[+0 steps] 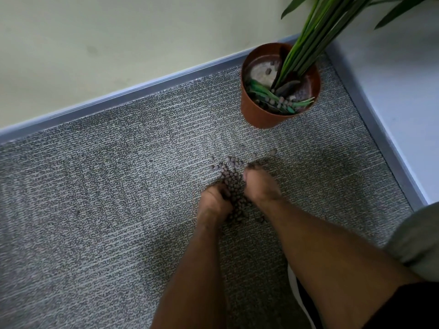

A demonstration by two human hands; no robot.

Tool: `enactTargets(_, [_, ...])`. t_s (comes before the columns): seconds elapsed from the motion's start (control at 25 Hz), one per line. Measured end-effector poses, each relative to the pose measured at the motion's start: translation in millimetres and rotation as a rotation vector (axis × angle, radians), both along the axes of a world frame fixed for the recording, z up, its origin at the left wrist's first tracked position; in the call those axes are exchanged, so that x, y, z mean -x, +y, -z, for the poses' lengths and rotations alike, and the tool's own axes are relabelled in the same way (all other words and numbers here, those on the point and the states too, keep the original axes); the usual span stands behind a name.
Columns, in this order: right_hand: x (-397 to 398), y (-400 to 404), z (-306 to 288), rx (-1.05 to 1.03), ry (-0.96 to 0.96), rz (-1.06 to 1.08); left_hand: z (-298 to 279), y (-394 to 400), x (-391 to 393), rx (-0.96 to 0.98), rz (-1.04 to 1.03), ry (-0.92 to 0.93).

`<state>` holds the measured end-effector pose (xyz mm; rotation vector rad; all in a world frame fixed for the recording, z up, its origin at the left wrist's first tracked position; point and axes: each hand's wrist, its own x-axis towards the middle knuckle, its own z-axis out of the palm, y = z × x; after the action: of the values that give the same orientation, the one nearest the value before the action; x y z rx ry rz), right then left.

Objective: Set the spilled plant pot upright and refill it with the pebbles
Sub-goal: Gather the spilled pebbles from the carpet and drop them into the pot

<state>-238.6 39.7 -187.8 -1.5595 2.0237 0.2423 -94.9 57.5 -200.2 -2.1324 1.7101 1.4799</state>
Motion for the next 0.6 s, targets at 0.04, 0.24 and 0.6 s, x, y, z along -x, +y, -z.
enactTargets(0.04, [0.2,-0.7,0.0,0.019,0.016,0.019,2.5,0.3,-1.1,0.001,-0.034,0.014])
enactTargets(0.24, [7.3,6.4,-2.7,0.092,0.152,0.076,4.5,1.9,-5.3,0.018,0.021,-0.019])
enactTargets(0.6, [13.1,10.8,4.7,0.051,-0.108,0.18,8.4,4.3,-7.5,0.039,0.091,-0.078])
